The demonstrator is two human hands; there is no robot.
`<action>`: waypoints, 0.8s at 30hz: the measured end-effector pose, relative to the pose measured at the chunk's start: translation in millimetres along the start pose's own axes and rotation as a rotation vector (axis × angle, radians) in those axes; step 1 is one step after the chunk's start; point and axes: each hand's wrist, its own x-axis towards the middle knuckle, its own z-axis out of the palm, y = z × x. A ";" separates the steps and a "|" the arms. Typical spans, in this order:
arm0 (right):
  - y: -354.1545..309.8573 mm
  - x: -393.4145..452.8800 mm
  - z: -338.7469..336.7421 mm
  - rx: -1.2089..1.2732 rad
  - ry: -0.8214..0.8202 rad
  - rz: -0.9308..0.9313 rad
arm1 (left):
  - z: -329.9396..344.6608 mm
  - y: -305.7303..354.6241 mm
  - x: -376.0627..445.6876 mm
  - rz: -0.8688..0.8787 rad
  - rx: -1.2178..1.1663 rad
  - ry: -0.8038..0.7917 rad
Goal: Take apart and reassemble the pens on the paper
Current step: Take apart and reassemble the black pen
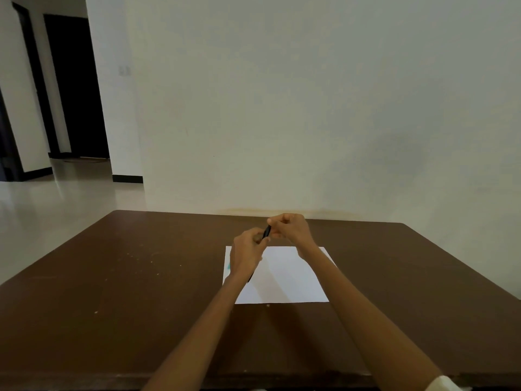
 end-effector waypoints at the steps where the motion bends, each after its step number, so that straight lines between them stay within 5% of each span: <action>1: 0.2 0.6 -0.6 -0.009 -0.003 0.009 | 1.2 -1.5 -0.7 0.001 -0.008 0.000; 10: -3.7 5.6 -1.3 0.002 -0.023 0.053 | 11.2 -3.3 2.0 0.023 -0.075 0.009; 24: 8.2 -4.0 -3.2 0.174 -0.198 0.050 | 7.4 -6.8 2.8 -0.208 -0.464 -0.108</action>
